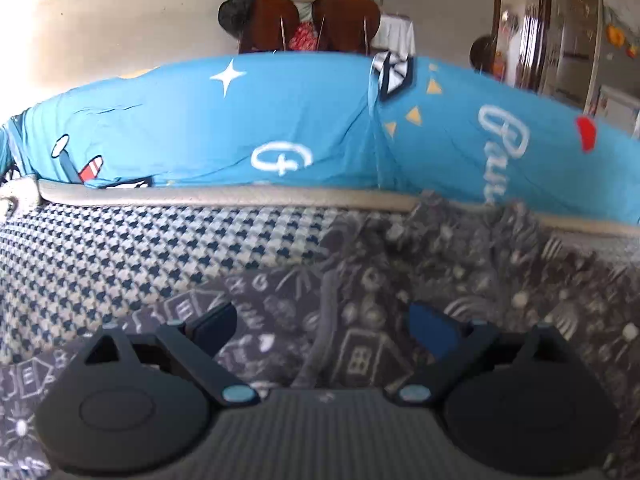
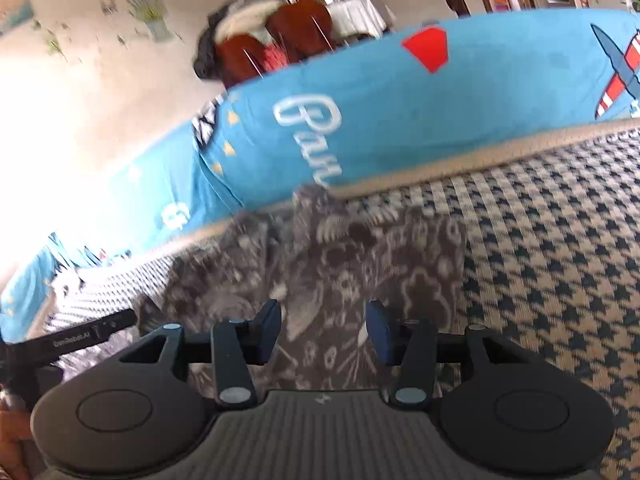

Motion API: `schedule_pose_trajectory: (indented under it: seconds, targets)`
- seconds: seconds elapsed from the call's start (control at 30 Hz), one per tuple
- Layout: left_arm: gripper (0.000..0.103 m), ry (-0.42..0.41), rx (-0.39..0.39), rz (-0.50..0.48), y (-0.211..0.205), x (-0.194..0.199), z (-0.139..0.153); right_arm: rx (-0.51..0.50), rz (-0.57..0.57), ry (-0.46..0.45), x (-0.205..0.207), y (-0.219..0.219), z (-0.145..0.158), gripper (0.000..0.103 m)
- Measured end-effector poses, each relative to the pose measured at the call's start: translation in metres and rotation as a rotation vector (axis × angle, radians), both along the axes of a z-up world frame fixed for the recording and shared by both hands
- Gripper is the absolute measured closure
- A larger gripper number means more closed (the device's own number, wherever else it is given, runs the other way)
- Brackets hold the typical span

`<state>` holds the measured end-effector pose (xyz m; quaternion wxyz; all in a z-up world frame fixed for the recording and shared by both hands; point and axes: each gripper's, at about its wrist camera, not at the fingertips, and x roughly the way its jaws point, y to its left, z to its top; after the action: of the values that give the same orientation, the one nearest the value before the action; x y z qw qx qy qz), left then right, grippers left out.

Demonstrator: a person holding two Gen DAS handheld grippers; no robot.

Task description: Fold clothes

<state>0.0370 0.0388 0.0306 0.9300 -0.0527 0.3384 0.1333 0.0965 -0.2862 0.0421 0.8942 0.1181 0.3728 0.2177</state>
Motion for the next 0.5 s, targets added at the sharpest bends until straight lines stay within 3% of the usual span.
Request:
schedule_pose_trajectory:
  seconds: [0.2, 0.5]
  targets:
    - [0.005, -0.034, -0.033, 0.044, 0.015, -0.01, 0.006, -0.007, 0.053, 0.015, -0.009, 0.016, -0.005, 0.055]
    - [0.004, 0.029, -0.04, 0.07, 0.028, -0.01, -0.005, 0.014, 0.158, 0.004, -0.026, 0.053, -0.001, 0.055]
